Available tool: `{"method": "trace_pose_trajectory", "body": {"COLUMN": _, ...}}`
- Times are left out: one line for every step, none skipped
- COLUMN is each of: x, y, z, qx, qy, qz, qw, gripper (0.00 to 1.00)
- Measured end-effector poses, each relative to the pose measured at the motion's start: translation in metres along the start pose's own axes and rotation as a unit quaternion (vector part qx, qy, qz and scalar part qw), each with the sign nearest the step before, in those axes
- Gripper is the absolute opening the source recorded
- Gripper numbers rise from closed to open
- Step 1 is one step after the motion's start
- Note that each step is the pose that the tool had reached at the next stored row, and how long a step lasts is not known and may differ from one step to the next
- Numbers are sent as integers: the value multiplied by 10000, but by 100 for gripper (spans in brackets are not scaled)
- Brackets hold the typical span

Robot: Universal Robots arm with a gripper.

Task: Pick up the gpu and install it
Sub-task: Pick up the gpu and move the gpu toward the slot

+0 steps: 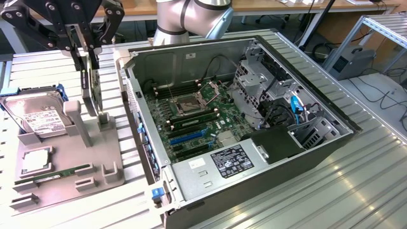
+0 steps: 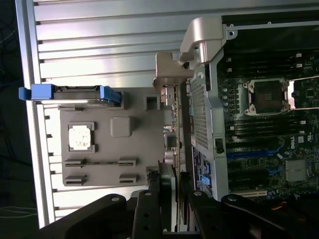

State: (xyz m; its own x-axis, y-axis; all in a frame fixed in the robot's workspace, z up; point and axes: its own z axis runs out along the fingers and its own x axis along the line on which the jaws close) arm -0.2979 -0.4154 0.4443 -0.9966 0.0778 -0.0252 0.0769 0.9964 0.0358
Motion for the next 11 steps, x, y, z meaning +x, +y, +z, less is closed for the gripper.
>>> {"method": "trace_pose_trajectory", "body": {"x": -7, "y": 1, "z": 0, "qx": 0, "qy": 0, "qz": 0, "qw": 10000, "gripper": 27}}
{"method": "trace_pose_trajectory", "body": {"x": -13, "y": 1, "z": 0, "qx": 0, "qy": 0, "qz": 0, "qw": 10000, "gripper": 27}}
{"method": "trace_pose_trajectory", "body": {"x": -17, "y": 1, "z": 0, "qx": 0, "qy": 0, "qz": 0, "qw": 10000, "gripper": 27}}
{"method": "trace_pose_trajectory", "body": {"x": -22, "y": 2, "z": 0, "qx": 1, "qy": 0, "qz": 0, "qw": 10000, "gripper": 27}}
{"method": "trace_pose_trajectory", "body": {"x": -25, "y": 2, "z": 1, "qx": 0, "qy": 0, "qz": 0, "qw": 10000, "gripper": 27}}
{"method": "trace_pose_trajectory", "body": {"x": -30, "y": 2, "z": 1, "qx": 1, "qy": 0, "qz": 0, "qw": 10000, "gripper": 27}}
{"method": "trace_pose_trajectory", "body": {"x": -35, "y": 3, "z": 1, "qx": 1, "qy": 0, "qz": 0, "qw": 10000, "gripper": 27}}
{"method": "trace_pose_trajectory", "body": {"x": -41, "y": 3, "z": 1, "qx": 1, "qy": 0, "qz": 0, "qw": 10000, "gripper": 27}}
{"method": "trace_pose_trajectory", "body": {"x": -45, "y": 4, "z": 1, "qx": 2, "qy": 0, "qz": 0, "qw": 10000, "gripper": 27}}
{"method": "trace_pose_trajectory", "body": {"x": -48, "y": 4, "z": 1, "qx": 2, "qy": 0, "qz": 0, "qw": 10000, "gripper": 27}}
{"method": "trace_pose_trajectory", "body": {"x": -51, "y": 4, "z": 1, "qx": 2, "qy": 0, "qz": 0, "qw": 10000, "gripper": 27}}
